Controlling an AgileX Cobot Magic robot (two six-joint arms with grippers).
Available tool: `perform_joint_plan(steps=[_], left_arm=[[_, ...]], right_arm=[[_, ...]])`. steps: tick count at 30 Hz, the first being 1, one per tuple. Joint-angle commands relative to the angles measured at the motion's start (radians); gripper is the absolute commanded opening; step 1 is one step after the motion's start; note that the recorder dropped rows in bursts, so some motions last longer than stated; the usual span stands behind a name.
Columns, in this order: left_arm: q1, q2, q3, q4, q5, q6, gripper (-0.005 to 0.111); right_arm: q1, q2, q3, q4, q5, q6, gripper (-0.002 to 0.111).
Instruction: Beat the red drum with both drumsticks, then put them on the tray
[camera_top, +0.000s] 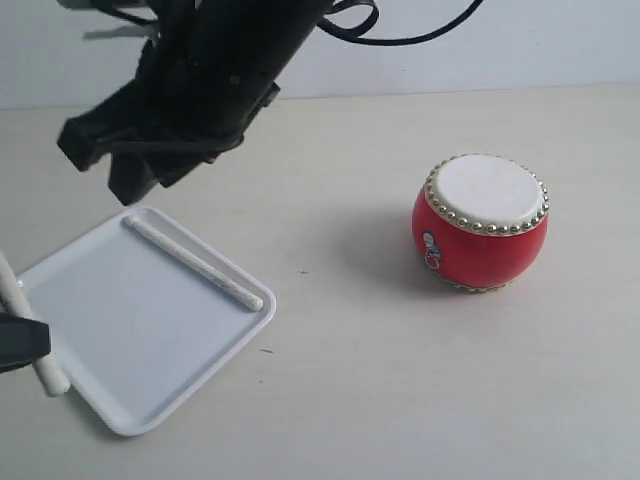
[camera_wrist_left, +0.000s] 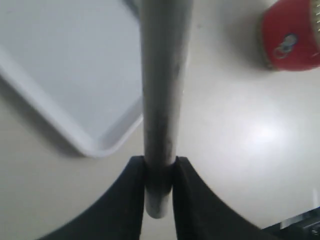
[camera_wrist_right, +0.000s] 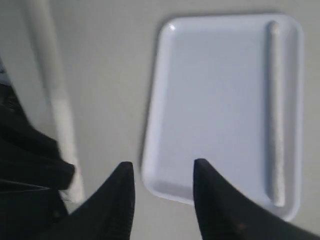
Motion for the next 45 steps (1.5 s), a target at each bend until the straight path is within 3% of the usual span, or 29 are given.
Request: perform_joint_plan(steps=[1, 2, 5, 10, 15, 38, 42, 45], left_arm=[[0.002, -0.008, 0.038, -0.262, -0.12, 0.216, 0.0], [0.002, -0.008, 0.064, -0.344, -0.125, 0.298, 0.0], [0.002, -0.008, 0.114, -0.385, -0.125, 0.336, 0.0], [0.002, -0.008, 0.134, -0.421, -0.153, 0.404, 0.0], [0.002, -0.008, 0.134, -0.442, -0.151, 0.449, 0.0], [0.002, -0.008, 0.134, -0.448, -0.143, 0.459, 0.0], [0.002, -0.008, 0.134, -0.448, -0.143, 0.459, 0.0], [0.002, -0.008, 0.134, -0.448, -0.143, 0.459, 0.0]], right_arm=[[0.001, -0.032, -0.008, 0.188, 0.005, -0.144, 0.038], [0.001, -0.032, -0.008, 0.227, 0.017, -0.184, 0.038], [0.001, -0.032, -0.008, 0.288, 0.006, -0.232, 0.038], [0.001, 0.017, -0.008, 0.392, -0.022, -0.286, 0.053], [0.001, 0.071, -0.008, 0.47, -0.033, -0.329, 0.053], [0.048, 0.159, -0.008, 0.49, -0.119, -0.418, 0.053], [0.048, 0.161, -0.008, 0.491, -0.116, -0.418, 0.046], [0.048, 0.161, -0.008, 0.496, -0.105, -0.418, 0.026]])
